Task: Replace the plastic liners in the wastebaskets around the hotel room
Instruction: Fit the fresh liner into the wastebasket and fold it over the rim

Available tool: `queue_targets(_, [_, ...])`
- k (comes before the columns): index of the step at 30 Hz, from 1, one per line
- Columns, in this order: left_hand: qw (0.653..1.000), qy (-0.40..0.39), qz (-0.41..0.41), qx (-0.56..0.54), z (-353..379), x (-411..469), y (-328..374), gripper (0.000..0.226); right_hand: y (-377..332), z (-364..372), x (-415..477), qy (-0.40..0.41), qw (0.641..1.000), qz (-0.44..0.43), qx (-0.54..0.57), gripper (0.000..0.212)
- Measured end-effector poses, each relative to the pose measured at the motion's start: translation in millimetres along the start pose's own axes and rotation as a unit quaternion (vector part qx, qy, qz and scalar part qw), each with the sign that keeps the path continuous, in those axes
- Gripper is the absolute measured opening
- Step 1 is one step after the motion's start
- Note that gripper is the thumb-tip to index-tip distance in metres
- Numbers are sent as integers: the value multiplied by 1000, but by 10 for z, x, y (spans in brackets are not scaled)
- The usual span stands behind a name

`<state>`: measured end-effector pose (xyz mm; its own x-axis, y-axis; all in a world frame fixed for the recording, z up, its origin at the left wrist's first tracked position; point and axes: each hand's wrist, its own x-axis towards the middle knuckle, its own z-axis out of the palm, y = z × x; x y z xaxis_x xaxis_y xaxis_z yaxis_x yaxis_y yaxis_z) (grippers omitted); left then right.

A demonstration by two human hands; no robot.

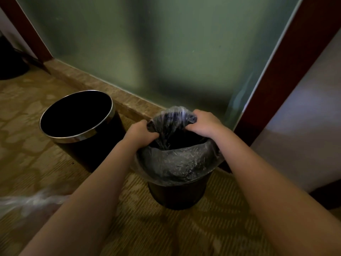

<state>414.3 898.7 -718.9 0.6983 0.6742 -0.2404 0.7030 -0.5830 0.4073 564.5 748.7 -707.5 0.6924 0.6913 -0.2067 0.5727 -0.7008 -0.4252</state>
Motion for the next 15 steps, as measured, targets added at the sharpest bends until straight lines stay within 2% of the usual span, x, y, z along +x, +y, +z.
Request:
queue_targets(10, [998,1,-42,44,29,-200,-88,47,226,47,-365,-11,997,70,28,54])
queue_targets(15, [998,3,-50,37,86,-448,-83,57,199,60,-630,1,996,78,33,67])
